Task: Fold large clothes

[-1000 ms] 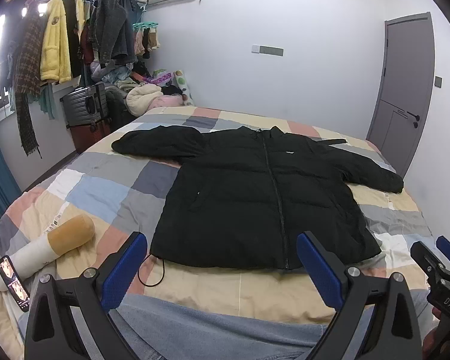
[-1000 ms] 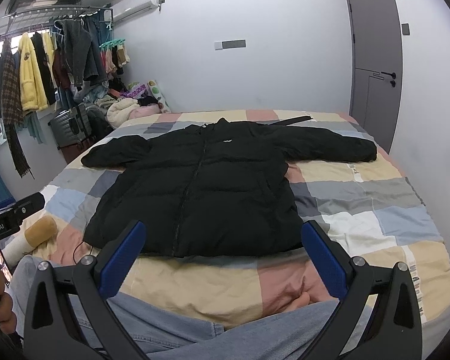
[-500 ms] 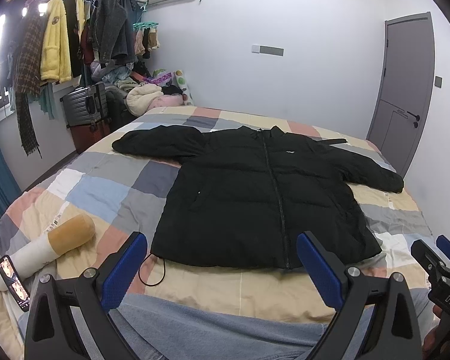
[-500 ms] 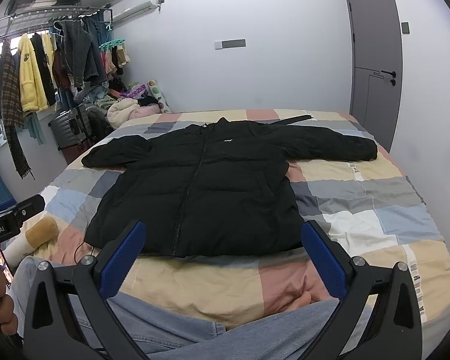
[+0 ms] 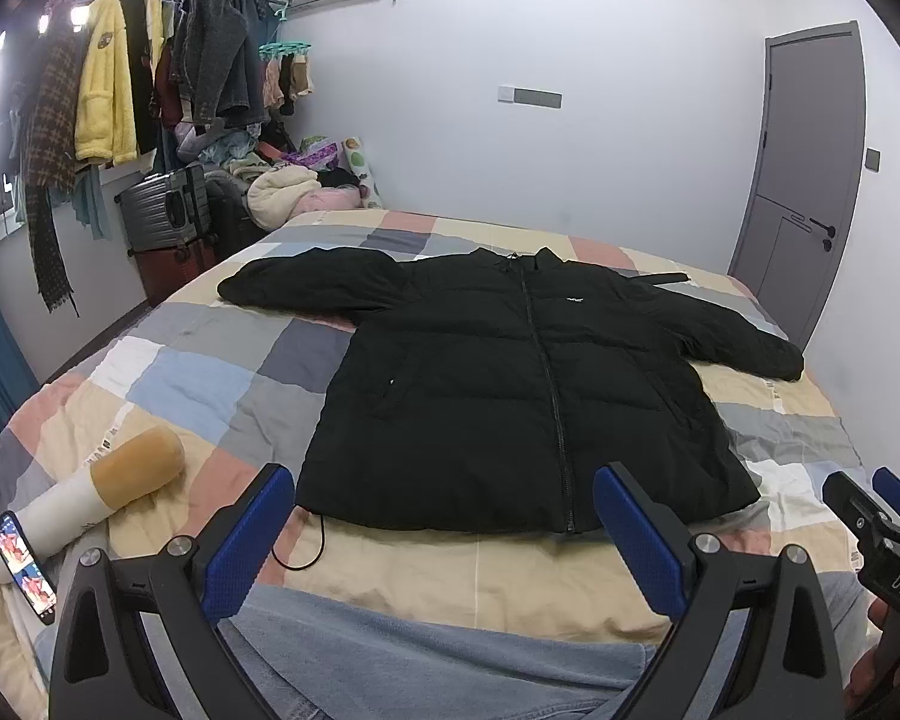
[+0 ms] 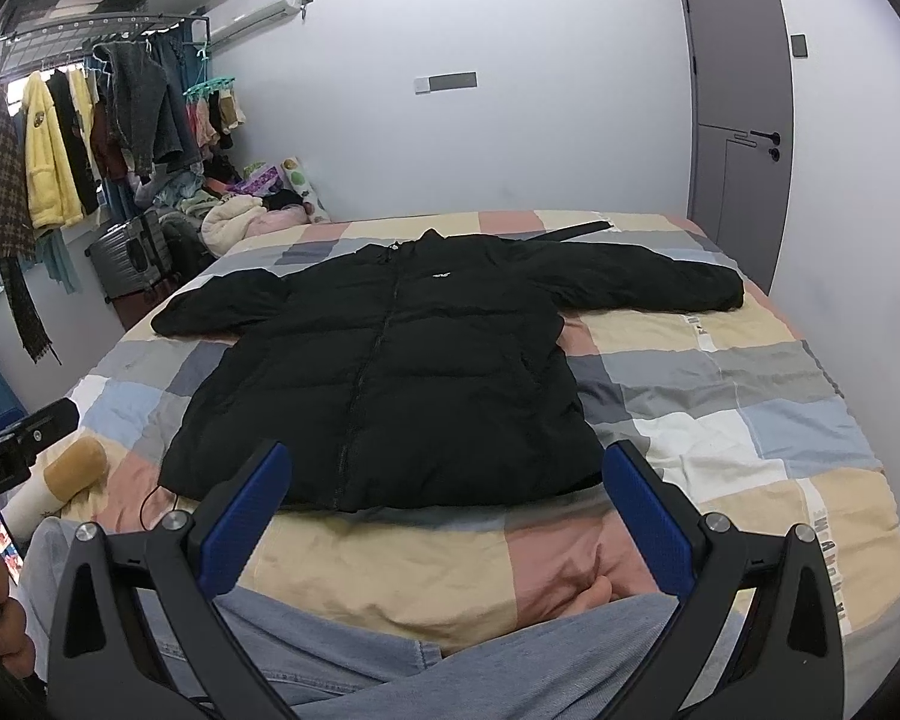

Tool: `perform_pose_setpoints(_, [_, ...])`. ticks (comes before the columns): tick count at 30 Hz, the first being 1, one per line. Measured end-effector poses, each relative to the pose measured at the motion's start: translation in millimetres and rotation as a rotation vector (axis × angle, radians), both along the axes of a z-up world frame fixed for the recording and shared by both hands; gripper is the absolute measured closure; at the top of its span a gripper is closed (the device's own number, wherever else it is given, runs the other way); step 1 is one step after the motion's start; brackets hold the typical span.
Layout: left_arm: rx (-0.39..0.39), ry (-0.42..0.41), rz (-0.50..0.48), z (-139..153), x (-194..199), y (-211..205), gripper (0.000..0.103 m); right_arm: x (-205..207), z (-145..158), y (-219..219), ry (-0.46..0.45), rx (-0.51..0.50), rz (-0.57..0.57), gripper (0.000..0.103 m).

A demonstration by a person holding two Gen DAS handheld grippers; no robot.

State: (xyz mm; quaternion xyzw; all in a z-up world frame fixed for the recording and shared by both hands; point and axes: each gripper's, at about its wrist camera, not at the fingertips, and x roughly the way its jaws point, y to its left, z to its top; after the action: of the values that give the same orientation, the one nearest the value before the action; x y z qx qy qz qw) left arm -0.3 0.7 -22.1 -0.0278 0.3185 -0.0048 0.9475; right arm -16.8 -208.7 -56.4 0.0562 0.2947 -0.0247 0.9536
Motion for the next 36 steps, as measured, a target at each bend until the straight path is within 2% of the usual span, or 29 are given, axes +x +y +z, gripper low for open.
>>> perform_pose_setpoints(18, [-0.008, 0.011, -0.008, -2.6, 4.8, -2.6, 0.002, 6.0, -5.3, -2.6, 0.015, 0.012, 0.024, 0.000])
perform_pose_setpoints(25, [-0.013, 0.003, -0.026, -2.3, 13.3, -4.2, 0.002, 15.6, -7.0, -11.4, 0.027, 0.087, 0.045, 0.000])
perform_pose_setpoints(31, [-0.004, -0.006, -0.049, 2.1, 36.1, -6.2, 0.002, 32.4, 5.1, -23.8, -0.011, 0.061, 0.035, 0.000])
perform_pose_setpoints(36, [0.005, -0.043, -0.061, 11.9, 60.9, -10.8, 0.002, 52.3, 23.7, -42.9, -0.087, 0.043, 0.053, 0.000])
